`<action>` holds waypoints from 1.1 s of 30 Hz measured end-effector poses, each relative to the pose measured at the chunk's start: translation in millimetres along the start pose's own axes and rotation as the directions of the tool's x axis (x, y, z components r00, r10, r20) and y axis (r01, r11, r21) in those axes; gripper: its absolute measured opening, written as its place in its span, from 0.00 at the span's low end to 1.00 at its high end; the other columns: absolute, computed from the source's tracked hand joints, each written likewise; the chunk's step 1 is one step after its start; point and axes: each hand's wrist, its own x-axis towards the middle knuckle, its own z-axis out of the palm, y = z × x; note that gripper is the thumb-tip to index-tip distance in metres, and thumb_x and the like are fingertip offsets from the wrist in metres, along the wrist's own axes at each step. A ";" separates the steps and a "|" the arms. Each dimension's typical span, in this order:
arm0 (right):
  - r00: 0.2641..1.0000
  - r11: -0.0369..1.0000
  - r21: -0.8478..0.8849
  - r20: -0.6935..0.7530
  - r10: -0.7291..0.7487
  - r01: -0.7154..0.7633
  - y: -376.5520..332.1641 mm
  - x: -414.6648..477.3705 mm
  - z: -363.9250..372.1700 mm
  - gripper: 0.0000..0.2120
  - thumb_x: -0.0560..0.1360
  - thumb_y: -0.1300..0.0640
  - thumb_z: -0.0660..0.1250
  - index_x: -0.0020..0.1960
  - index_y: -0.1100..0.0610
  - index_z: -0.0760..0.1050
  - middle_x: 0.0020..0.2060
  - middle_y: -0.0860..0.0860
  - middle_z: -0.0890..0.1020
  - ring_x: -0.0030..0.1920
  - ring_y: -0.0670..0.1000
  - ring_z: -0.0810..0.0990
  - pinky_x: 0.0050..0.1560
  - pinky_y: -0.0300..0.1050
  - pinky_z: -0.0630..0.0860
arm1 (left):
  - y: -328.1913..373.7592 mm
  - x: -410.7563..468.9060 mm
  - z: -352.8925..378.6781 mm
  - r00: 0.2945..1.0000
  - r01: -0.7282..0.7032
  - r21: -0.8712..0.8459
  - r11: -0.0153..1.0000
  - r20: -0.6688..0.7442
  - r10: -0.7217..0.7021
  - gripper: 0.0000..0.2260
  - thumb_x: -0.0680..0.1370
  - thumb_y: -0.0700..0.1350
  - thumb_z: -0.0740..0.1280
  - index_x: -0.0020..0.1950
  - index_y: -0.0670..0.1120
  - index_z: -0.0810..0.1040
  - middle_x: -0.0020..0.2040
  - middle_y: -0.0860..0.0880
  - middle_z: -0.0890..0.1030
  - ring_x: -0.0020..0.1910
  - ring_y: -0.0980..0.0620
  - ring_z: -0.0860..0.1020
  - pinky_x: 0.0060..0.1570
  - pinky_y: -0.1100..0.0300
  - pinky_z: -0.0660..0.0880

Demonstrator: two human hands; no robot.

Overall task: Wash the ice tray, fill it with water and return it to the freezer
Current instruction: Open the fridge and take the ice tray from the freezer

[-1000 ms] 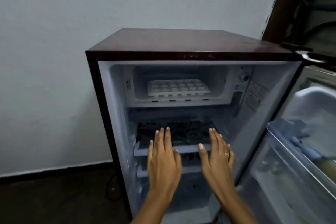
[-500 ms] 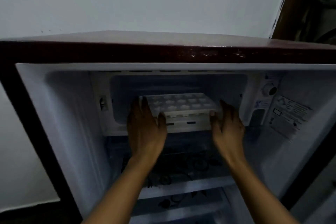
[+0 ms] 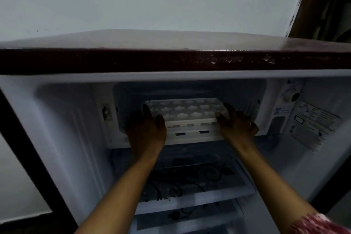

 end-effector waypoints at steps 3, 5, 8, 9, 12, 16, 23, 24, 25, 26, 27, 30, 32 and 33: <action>1.000 1.000 -0.023 0.019 0.010 -0.010 -2.1 -11.7 -11.1 0.25 0.78 0.42 0.52 0.74 0.44 0.53 0.72 0.55 0.63 0.70 0.58 0.59 0.67 0.50 0.52 | 5.0 -7.8 -7.0 0.999 -0.050 -0.103 0.993 -0.013 0.049 0.26 0.82 0.49 0.54 0.76 0.45 0.48 0.77 0.41 0.51 0.75 0.43 0.51 0.72 0.55 0.47; 0.999 0.999 -0.023 0.033 0.024 -0.023 -3.5 -21.1 -20.9 0.27 0.78 0.42 0.53 0.75 0.46 0.52 0.72 0.57 0.62 0.70 0.60 0.60 0.67 0.51 0.53 | 9.6 -14.0 -11.0 0.999 -0.046 -0.167 0.985 -0.021 0.043 0.26 0.82 0.48 0.55 0.76 0.45 0.49 0.77 0.41 0.51 0.75 0.44 0.52 0.73 0.56 0.48; 0.999 0.999 0.028 0.022 0.036 -0.036 -7.2 -39.8 -36.5 0.29 0.78 0.43 0.56 0.75 0.50 0.52 0.71 0.60 0.63 0.69 0.61 0.61 0.66 0.52 0.56 | 13.8 -26.4 -17.3 1.000 0.005 -0.191 0.981 0.007 -0.004 0.25 0.82 0.48 0.54 0.76 0.46 0.49 0.76 0.41 0.52 0.74 0.43 0.54 0.73 0.54 0.52; 0.999 0.998 0.050 0.015 0.043 -0.044 -7.8 -47.3 -42.0 0.30 0.77 0.44 0.57 0.75 0.52 0.53 0.70 0.60 0.64 0.69 0.62 0.61 0.66 0.53 0.57 | 13.9 -31.9 -19.6 1.000 0.010 -0.197 0.980 0.024 -0.006 0.25 0.82 0.48 0.54 0.76 0.47 0.49 0.77 0.42 0.51 0.74 0.44 0.54 0.73 0.55 0.52; 0.997 0.988 0.134 0.022 0.071 -0.073 -6.4 -75.0 -58.9 0.30 0.77 0.47 0.61 0.74 0.56 0.56 0.68 0.62 0.65 0.68 0.64 0.63 0.67 0.57 0.61 | 14.9 -53.7 -29.7 0.998 -0.027 -0.267 0.963 0.047 0.041 0.25 0.82 0.46 0.55 0.77 0.46 0.50 0.77 0.43 0.51 0.74 0.46 0.54 0.69 0.63 0.49; 0.995 0.957 0.274 0.066 0.077 -0.092 -1.4 -123.1 -78.6 0.26 0.77 0.52 0.62 0.70 0.61 0.61 0.65 0.62 0.64 0.64 0.61 0.67 0.64 0.44 0.64 | 11.5 -94.4 -46.6 0.996 -0.083 -0.278 0.957 0.009 0.089 0.25 0.80 0.43 0.58 0.75 0.41 0.56 0.74 0.40 0.59 0.71 0.44 0.61 0.67 0.61 0.57; 0.994 0.947 0.303 0.050 0.097 -0.108 8.8 -210.3 -119.5 0.24 0.77 0.55 0.62 0.69 0.60 0.62 0.61 0.60 0.64 0.62 0.58 0.69 0.59 0.38 0.63 | 9.9 -182.1 -76.1 0.994 -0.079 -0.349 0.934 0.043 0.101 0.24 0.80 0.42 0.59 0.75 0.41 0.58 0.73 0.42 0.61 0.70 0.47 0.63 0.68 0.61 0.59; 0.993 0.947 0.296 0.049 0.112 -0.121 10.9 -223.6 -126.6 0.24 0.77 0.55 0.62 0.70 0.60 0.62 0.61 0.61 0.64 0.62 0.58 0.69 0.59 0.38 0.63 | 10.8 -195.0 -80.4 0.993 -0.073 -0.353 0.933 0.059 0.100 0.24 0.80 0.43 0.58 0.75 0.41 0.57 0.74 0.43 0.60 0.70 0.47 0.62 0.69 0.58 0.60; 0.990 0.946 0.293 0.046 0.133 -0.141 13.0 -237.5 -134.1 0.24 0.77 0.55 0.62 0.69 0.60 0.62 0.62 0.61 0.64 0.62 0.59 0.69 0.59 0.39 0.63 | 11.4 -208.2 -84.7 0.992 -0.066 -0.358 0.931 0.080 0.101 0.24 0.80 0.43 0.58 0.75 0.41 0.57 0.74 0.43 0.59 0.71 0.47 0.61 0.70 0.56 0.59; 0.987 0.942 0.293 0.044 0.155 -0.161 14.8 -251.5 -141.7 0.24 0.76 0.55 0.63 0.69 0.61 0.62 0.62 0.61 0.64 0.62 0.59 0.69 0.60 0.40 0.63 | 11.9 -221.5 -89.1 0.989 -0.061 -0.359 0.931 0.102 0.104 0.24 0.80 0.43 0.58 0.75 0.41 0.56 0.75 0.43 0.58 0.72 0.47 0.60 0.70 0.56 0.59; 0.984 0.940 0.293 0.040 0.172 -0.177 16.6 -265.7 -148.9 0.24 0.76 0.56 0.63 0.69 0.61 0.62 0.62 0.61 0.64 0.62 0.60 0.69 0.60 0.40 0.63 | 12.1 -234.8 -93.7 0.987 -0.061 -0.352 0.934 0.120 0.110 0.25 0.80 0.44 0.58 0.75 0.42 0.55 0.75 0.44 0.58 0.72 0.47 0.60 0.70 0.56 0.58; 0.976 0.934 0.283 0.035 0.216 -0.217 22.3 -311.5 -169.6 0.25 0.76 0.57 0.64 0.69 0.63 0.61 0.64 0.62 0.62 0.65 0.59 0.66 0.61 0.39 0.60 | 12.1 -275.3 -109.5 0.978 -0.079 -0.338 0.938 0.158 0.139 0.24 0.80 0.44 0.58 0.75 0.42 0.56 0.74 0.44 0.59 0.71 0.47 0.61 0.67 0.61 0.58; 0.964 0.920 0.291 0.046 0.261 -0.263 25.5 -340.0 -183.0 0.26 0.76 0.56 0.64 0.70 0.63 0.61 0.66 0.62 0.61 0.65 0.59 0.66 0.66 0.42 0.62 | 12.7 -299.2 -119.4 0.971 -0.090 -0.347 0.933 0.177 0.159 0.24 0.80 0.43 0.58 0.75 0.41 0.57 0.74 0.43 0.59 0.71 0.47 0.61 0.66 0.64 0.57; 0.956 0.910 0.296 0.052 0.289 -0.291 27.4 -353.8 -189.1 0.26 0.75 0.57 0.64 0.70 0.63 0.61 0.65 0.61 0.62 0.65 0.59 0.66 0.67 0.47 0.64 | 12.5 -310.5 -123.5 0.968 -0.090 -0.347 0.933 0.190 0.164 0.24 0.80 0.42 0.58 0.75 0.40 0.57 0.74 0.42 0.59 0.71 0.47 0.61 0.64 0.66 0.56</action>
